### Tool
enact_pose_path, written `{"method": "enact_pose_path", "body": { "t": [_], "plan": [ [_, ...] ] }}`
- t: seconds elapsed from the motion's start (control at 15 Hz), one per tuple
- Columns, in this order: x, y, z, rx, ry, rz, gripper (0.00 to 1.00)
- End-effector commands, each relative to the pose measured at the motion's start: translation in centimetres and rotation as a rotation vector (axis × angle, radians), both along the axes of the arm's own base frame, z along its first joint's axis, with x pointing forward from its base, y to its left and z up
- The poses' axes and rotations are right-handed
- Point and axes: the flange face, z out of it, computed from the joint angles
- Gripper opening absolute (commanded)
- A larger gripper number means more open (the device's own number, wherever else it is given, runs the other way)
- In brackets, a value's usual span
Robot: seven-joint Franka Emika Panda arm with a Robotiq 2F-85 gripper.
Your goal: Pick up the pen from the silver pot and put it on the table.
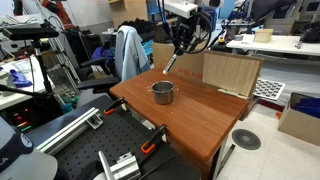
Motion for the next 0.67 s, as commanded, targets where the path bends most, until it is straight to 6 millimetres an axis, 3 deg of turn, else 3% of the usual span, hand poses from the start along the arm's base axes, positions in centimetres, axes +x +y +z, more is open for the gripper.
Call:
{"method": "enact_pose_path", "body": {
  "t": [0.0, 0.2, 0.6],
  "plan": [
    [-1.6, 1.0, 2.9, 0.086, -0.062, 0.02, 0.06],
    [-1.7, 3.0, 3.2, 0.112, 0.011, 0.058, 0.06],
    [-1.3, 8.3, -1.6, 0.06, 0.154, 0.118, 0.06]
  ]
}}
